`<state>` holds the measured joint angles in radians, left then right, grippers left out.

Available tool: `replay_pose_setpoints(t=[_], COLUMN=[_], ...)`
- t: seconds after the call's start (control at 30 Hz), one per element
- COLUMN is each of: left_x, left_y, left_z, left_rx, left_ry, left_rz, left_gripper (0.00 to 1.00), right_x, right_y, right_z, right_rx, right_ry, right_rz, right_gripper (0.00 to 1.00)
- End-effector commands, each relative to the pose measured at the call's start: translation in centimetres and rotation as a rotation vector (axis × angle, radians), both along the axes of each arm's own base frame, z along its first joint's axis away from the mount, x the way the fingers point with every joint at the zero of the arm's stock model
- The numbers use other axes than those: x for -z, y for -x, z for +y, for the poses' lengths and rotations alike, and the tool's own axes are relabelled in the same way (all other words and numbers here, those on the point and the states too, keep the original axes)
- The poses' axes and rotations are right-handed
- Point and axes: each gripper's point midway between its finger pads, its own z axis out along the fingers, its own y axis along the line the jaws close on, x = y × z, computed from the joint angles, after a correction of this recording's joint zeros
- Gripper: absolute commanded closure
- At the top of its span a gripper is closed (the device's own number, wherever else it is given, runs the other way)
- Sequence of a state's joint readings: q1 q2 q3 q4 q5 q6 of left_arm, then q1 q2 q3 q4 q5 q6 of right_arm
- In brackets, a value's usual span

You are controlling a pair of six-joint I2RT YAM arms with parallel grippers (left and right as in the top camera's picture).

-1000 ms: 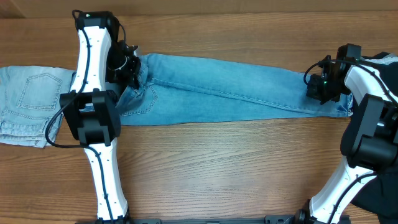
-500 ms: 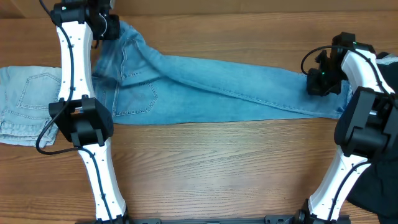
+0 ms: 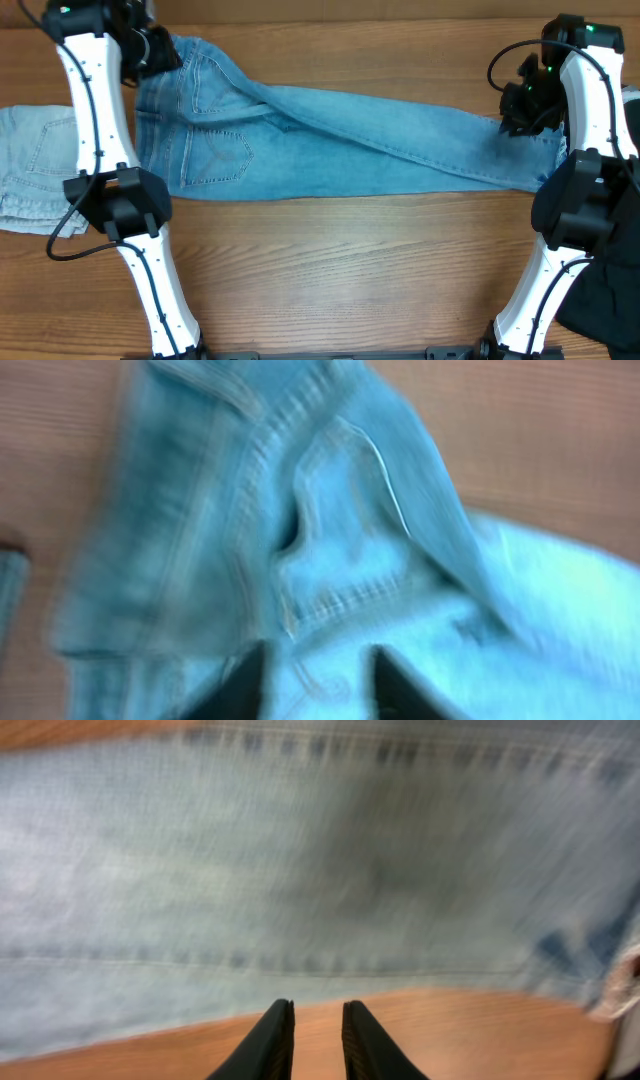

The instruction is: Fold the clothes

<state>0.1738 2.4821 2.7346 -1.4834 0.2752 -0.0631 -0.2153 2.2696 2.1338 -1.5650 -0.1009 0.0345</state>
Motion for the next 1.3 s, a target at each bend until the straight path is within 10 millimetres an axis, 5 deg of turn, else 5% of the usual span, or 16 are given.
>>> replay_pose_setpoints(t=[0.0, 0.2, 0.37, 0.43, 0.5, 0.67, 0.73, 0.83, 0.93, 1.0, 1.17, 1.27], left_x=[0.7, 6.6, 11.1, 13.4, 14.7, 11.5, 9.0, 2.5, -1.2, -2.9, -1.6, -1.0], left_y=[1.6, 1.8, -0.1, -1.5, -3.3, -8.2, -9.3, -10.7, -8.4, -6.0, -1.6, -0.1], left_z=[-2.2, -1.0, 0.3, 0.4, 0.7, 0.0, -0.9, -1.7, -2.0, -2.7, -4.6, -5.2], left_rx=[0.09, 0.092, 0.106, 0.124, 0.11, 0.074, 0.098, 0.095, 0.039, 0.028, 0.043, 0.051], left_ry=[-0.092, -0.17, -0.23, -0.246, -0.265, -0.217, -0.171, -0.126, -0.082, -0.061, -0.028, -0.021], left_rz=[0.07, 0.184, 0.143, 0.087, 0.01, -0.211, -0.276, -0.385, -0.323, -0.259, -0.071, -0.005], left_gripper=[0.8, 0.79, 0.83, 0.81, 0.65, 0.4, 0.36, 0.31, 0.31, 0.23, 0.07, 0.01], right_x=[-1.3, -1.4, -1.6, -1.5, -1.5, -1.4, -1.3, -1.1, -1.3, -1.3, -0.1, 1.3], right_y=[-0.2, 1.0, 2.0, 1.8, 1.7, 1.1, 0.2, -2.3, 1.1, 2.3, 3.1, 3.6], right_z=[2.4, 3.1, 4.6, 4.9, 4.9, 4.9, 4.8, 4.2, 4.8, 4.1, 3.3, 5.7], right_rx=[0.071, 0.07, 0.043, 0.033, 0.03, -0.011, -0.057, -0.091, -0.016, 0.069, 0.314, 0.462], right_ry=[-0.139, -0.153, -0.159, -0.157, -0.156, -0.151, -0.146, -0.119, -0.143, -0.09, -0.013, -0.069], right_rz=[-0.015, 0.038, 0.089, 0.08, 0.077, 0.046, -0.003, -0.112, 0.044, 0.112, 0.189, 0.26], right_gripper=[0.8, 0.81, 0.81, 0.81, 0.81, 0.75, 0.7, 0.56, 0.52, 0.49, 0.49, 0.5])
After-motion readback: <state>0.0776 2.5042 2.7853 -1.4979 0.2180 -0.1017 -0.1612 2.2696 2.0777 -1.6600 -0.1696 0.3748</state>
